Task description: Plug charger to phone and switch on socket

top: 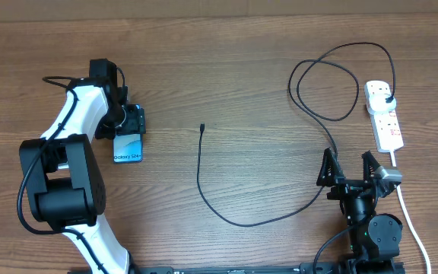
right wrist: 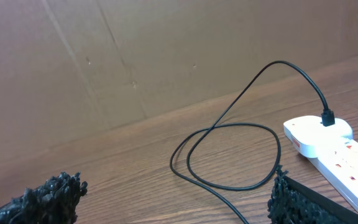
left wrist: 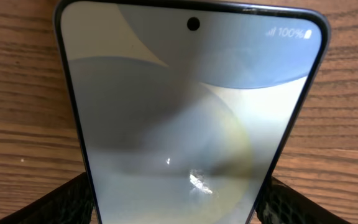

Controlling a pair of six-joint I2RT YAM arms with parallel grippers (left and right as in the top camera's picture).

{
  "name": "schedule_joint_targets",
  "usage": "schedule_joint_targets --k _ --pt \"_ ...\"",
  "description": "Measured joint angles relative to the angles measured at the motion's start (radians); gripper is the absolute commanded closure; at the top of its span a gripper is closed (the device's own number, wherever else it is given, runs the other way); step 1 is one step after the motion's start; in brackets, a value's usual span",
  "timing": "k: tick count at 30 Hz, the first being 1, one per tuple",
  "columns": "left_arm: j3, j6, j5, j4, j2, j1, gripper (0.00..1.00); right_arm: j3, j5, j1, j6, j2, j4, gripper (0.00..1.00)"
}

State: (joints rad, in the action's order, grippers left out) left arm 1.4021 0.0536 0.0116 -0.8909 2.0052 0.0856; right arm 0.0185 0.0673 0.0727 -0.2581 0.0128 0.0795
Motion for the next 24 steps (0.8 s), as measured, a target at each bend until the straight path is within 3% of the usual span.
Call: schedule_joint_targets --k 14,24 --pt "0.0 0.0 0.053 -0.008 0.0 0.0 0.19 0.0 0.0 0.0 0.0 0.0 0.0 0.0" --pt "0.074 0.006 0.068 -0.109 0.0 0.0 0.19 0.0 0.0 0.0 0.0 0.0 0.0 0.0"
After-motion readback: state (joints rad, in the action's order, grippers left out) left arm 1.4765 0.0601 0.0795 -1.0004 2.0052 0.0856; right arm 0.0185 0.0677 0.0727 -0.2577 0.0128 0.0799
